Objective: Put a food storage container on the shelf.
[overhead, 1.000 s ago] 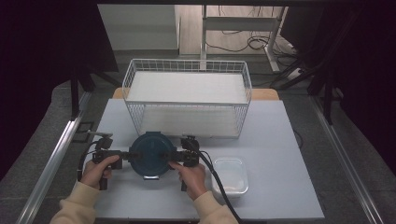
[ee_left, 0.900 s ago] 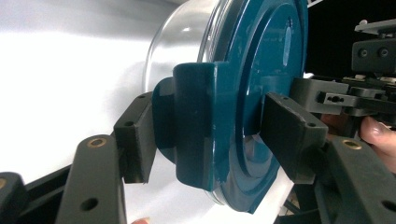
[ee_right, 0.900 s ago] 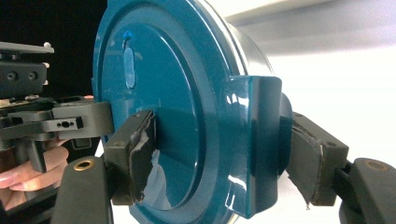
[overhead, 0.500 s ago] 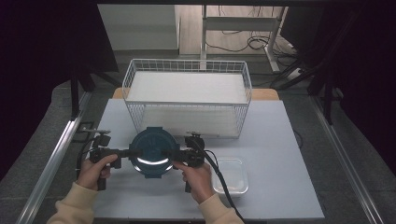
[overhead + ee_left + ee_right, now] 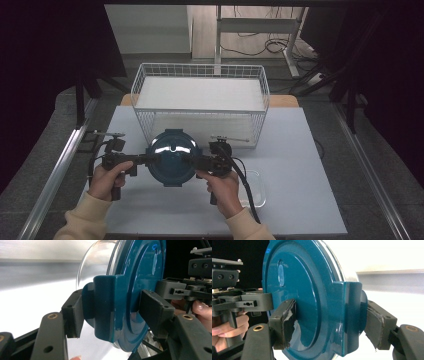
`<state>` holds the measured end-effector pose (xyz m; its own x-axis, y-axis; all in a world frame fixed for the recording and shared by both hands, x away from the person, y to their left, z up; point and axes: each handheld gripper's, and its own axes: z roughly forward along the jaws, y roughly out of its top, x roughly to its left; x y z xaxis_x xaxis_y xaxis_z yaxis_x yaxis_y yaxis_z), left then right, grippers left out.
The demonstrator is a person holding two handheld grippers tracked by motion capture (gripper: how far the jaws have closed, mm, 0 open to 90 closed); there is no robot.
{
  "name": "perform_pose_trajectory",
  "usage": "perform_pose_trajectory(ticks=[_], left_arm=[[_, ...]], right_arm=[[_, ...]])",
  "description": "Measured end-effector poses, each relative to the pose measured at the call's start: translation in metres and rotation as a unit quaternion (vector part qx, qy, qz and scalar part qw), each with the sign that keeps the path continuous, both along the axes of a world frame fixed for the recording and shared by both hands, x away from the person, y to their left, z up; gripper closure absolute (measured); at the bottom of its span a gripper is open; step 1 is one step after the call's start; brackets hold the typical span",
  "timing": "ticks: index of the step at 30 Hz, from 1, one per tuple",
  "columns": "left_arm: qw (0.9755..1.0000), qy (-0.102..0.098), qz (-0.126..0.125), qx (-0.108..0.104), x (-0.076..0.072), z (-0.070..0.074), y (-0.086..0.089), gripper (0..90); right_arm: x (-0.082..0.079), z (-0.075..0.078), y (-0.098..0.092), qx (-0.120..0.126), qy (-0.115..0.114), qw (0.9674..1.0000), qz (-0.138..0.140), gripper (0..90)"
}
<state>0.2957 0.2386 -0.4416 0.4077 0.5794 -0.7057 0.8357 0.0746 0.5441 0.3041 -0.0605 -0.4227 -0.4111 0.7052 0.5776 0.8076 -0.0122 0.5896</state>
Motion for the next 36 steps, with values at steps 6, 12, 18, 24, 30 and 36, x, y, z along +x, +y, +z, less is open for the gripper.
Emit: perform_pose_trajectory(ticks=[6, 12, 18, 24, 30, 36], left_arm=[[0.9999, -0.01, -0.01, 0.003, 0.005, 0.01, -0.014, 39.5], [0.9997, -0.019, -0.017, 0.005, 0.007, 0.02, -0.023, 39.3], [0.9995, -0.022, -0.021, 0.005, 0.01, 0.028, -0.031, 39.3], [0.9995, -0.024, -0.02, 0.006, 0.013, 0.037, -0.037, 39.3], [0.9993, -0.031, -0.02, 0.006, 0.017, 0.051, -0.04, 39.3], [0.9992, -0.035, -0.018, 0.005, 0.022, 0.062, -0.042, 39.3]], right_arm=[[-0.001, 0.009, -0.014, -0.002, -0.008, 1.0, -0.005, 31.5], [-0.001, 0.02, -0.023, -0.005, -0.021, 0.9997, -0.006, 31.5], [0.0, 0.029, -0.031, -0.01, -0.027, 0.9996, -0.004, 31.5], [0.002, 0.037, -0.038, -0.011, -0.032, 0.9994, -0.003, 31.5], [0.006, 0.05, -0.041, -0.013, -0.041, 0.9991, 0.002, 31.6], [0.013, 0.063, -0.044, -0.016, -0.047, 0.9987, 0.009, 31.8]])
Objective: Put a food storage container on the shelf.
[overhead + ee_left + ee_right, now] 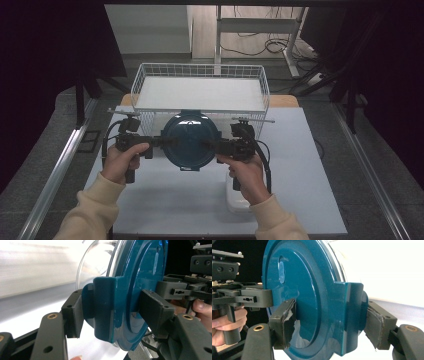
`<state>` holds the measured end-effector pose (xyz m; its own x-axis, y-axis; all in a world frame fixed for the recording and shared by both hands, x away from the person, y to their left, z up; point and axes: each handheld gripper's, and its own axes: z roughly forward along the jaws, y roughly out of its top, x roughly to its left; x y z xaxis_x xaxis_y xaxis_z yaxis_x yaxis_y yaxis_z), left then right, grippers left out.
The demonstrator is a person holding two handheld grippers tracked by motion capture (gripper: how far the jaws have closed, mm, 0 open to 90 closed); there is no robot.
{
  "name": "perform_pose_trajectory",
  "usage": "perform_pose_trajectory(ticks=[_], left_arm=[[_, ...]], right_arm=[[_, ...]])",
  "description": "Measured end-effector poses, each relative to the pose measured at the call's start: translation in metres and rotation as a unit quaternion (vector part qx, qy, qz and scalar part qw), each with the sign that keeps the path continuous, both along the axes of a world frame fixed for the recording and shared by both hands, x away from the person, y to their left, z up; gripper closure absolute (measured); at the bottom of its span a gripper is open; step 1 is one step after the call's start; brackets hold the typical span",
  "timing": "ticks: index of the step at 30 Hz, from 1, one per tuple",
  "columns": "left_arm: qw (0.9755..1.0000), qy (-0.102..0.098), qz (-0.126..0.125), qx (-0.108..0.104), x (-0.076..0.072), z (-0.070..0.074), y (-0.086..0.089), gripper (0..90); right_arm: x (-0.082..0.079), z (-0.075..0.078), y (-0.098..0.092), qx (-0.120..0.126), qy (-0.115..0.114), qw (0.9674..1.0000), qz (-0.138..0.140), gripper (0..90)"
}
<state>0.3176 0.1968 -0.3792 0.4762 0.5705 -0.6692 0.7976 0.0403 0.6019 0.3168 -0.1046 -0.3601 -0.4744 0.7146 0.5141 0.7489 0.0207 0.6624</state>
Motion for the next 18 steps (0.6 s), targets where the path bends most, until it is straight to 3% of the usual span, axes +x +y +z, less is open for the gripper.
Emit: perform_pose_trajectory(ticks=[18], left_arm=[[0.9999, -0.014, -0.003, 0.003, 0.019, 0.04, -0.009, 39.0]], right_arm=[[0.017, 0.039, -0.01, 0.001, -0.021, 0.9998, 0.005, 32.4]])
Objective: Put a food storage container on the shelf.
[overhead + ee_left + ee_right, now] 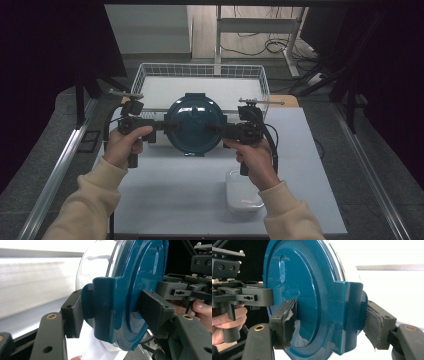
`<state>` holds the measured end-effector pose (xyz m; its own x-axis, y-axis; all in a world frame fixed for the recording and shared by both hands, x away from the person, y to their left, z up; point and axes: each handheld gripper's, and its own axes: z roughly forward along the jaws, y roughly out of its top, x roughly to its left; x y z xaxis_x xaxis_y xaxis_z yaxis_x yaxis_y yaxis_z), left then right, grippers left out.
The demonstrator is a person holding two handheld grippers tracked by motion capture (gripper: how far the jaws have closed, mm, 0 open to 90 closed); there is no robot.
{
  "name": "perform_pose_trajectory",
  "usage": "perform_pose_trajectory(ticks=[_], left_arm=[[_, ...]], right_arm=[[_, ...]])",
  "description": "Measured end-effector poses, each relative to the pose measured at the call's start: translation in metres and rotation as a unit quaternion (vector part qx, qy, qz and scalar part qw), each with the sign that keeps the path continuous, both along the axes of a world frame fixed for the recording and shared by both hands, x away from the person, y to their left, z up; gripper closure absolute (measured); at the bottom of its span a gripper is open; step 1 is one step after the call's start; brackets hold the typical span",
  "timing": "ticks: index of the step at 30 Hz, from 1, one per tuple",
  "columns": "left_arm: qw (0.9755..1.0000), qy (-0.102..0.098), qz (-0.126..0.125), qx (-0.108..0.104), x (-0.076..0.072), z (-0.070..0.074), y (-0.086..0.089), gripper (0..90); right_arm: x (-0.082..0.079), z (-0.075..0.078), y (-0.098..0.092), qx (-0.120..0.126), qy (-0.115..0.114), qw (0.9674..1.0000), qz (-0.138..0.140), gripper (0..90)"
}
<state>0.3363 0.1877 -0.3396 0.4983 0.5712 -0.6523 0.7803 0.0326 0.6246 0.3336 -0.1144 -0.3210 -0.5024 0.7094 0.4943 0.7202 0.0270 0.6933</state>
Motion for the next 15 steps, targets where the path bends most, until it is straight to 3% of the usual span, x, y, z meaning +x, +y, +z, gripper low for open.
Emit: perform_pose_trajectory(ticks=[15], left_arm=[[1.0, 0.001, 0.002, -0.002, 0.023, 0.019, -0.004, 38.6]], right_arm=[[0.021, 0.019, -0.006, 0.0, -0.005, 1.0, 0.006, 33.6]])
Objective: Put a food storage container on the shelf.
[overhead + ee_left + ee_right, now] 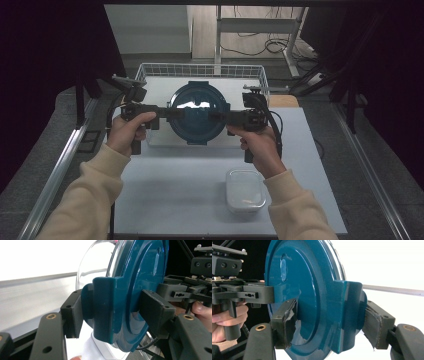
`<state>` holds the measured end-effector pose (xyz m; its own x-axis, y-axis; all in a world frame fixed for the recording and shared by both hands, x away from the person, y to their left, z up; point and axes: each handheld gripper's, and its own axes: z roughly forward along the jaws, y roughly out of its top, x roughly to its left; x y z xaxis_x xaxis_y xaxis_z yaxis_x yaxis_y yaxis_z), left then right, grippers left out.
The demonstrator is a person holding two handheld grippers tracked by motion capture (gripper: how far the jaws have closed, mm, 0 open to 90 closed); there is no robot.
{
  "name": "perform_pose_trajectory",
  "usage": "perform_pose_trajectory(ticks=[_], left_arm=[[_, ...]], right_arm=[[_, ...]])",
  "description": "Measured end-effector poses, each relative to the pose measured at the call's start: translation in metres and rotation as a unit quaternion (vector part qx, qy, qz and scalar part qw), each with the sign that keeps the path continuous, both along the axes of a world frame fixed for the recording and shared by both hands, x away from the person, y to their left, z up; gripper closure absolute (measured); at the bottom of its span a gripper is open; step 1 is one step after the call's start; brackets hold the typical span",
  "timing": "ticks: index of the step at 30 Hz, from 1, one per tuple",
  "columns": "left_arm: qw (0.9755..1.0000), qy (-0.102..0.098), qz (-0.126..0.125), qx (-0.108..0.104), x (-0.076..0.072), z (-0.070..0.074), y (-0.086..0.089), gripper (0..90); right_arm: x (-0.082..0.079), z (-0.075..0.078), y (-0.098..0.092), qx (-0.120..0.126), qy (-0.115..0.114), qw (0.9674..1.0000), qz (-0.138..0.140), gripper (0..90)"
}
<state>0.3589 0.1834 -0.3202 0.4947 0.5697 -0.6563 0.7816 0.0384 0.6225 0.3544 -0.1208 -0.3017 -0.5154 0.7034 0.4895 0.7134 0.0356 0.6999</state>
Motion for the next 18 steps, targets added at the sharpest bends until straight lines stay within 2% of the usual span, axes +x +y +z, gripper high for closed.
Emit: perform_pose_trajectory(ticks=[6, 18], left_arm=[[1.0, -0.003, 0.0, 0.003, 0.009, 0.007, -0.003, 38.5], [1.0, -0.005, 0.001, 0.002, 0.034, 0.023, -0.006, 38.4]], right_arm=[[0.008, 0.004, -0.003, 0.002, 0.001, 1.0, 0.003, 34.0], [0.035, 0.02, -0.007, 0.004, -0.003, 1.0, 0.008, 34.8]])
